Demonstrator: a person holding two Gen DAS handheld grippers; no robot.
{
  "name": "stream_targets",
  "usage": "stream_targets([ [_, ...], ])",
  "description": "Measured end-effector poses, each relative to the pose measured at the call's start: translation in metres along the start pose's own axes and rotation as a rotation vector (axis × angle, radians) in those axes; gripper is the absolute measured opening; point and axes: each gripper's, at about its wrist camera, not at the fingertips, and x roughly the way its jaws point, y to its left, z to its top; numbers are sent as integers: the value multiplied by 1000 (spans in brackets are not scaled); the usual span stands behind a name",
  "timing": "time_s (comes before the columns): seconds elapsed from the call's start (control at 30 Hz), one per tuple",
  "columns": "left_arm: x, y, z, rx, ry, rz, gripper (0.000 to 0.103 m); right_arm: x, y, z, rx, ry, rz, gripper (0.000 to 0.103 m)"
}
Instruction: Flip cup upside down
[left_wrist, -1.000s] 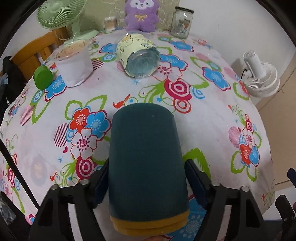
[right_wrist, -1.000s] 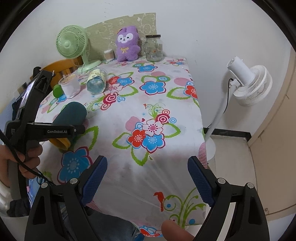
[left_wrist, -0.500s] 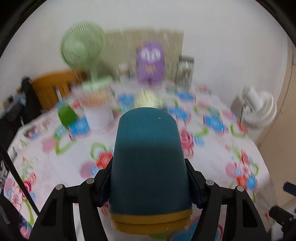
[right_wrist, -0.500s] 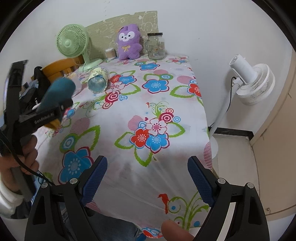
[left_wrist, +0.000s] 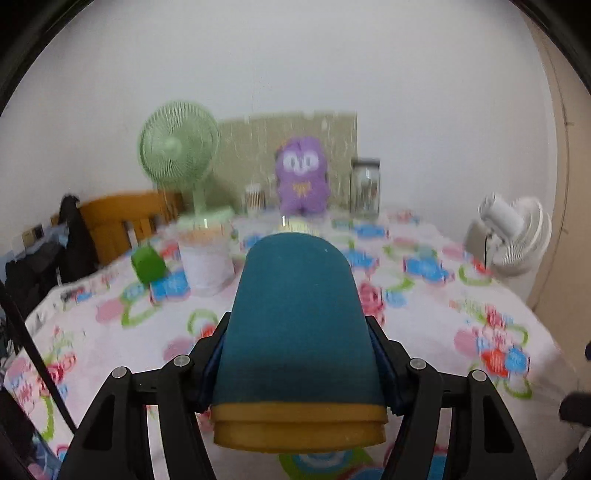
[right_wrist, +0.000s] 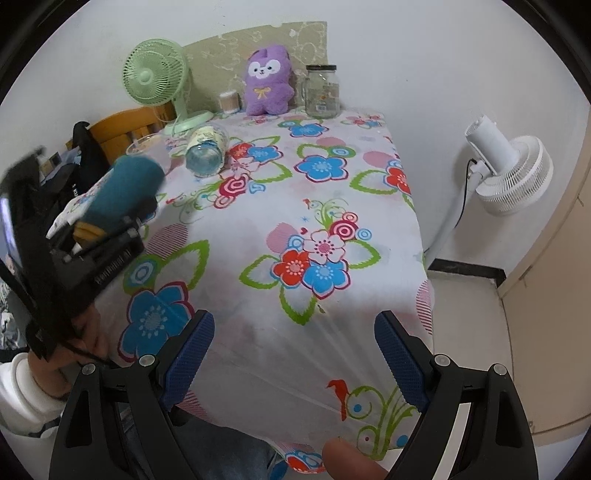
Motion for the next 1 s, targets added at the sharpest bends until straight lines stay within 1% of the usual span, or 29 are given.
stream_targets([
  [0.03,1,1,-3,-3,24,2,68,0,1,0,-3,-3,2,90],
  [0.07,-1,3,-3,-16,22,7,68,0,2,0,-3,-4,5,90],
  [0.1,-2,4,-3,-23,13,11,68,0,2,0,-1,-4,9,90],
  [0.23,-9,1,3,5,-29,11,68,0,3,2,-2,-3,12,90],
  [0.3,-9,3,9,-3,-1,-6,68,-1,1,2,-1,-6,7,90],
  [0.33,-7,5,11,-11,31,-24,68,-2,1,3,0,-7,5,90],
  [0.4,4,8,12,-23,174,-75,68,-2,1,2,1,-6,4,90],
  [0.43,7,9,11,-36,212,-89,68,-2,1,2,2,-5,6,90],
  [0.47,14,12,10,-49,278,-104,68,-2,1,1,4,-3,8,90],
  [0.57,27,20,7,-81,408,-133,68,-1,-1,-1,14,1,13,90],
  [0.63,35,19,5,-72,492,-154,68,1,-3,-1,23,5,16,90],
  [0.67,39,19,3,-70,548,-171,68,1,-3,-1,26,6,19,90],
  [0.73,43,18,4,-54,603,-198,72,1,-4,-2,29,4,22,90],
  [0.77,44,17,6,-48,620,-203,77,1,-4,-2,30,4,24,90],
  [0.9,53,12,16,-21,696,-245,84,3,-5,-3,37,5,31,90],
  [1.0,63,7,24,16,749,-256,85,5,-6,-3,43,9,33,90],
])
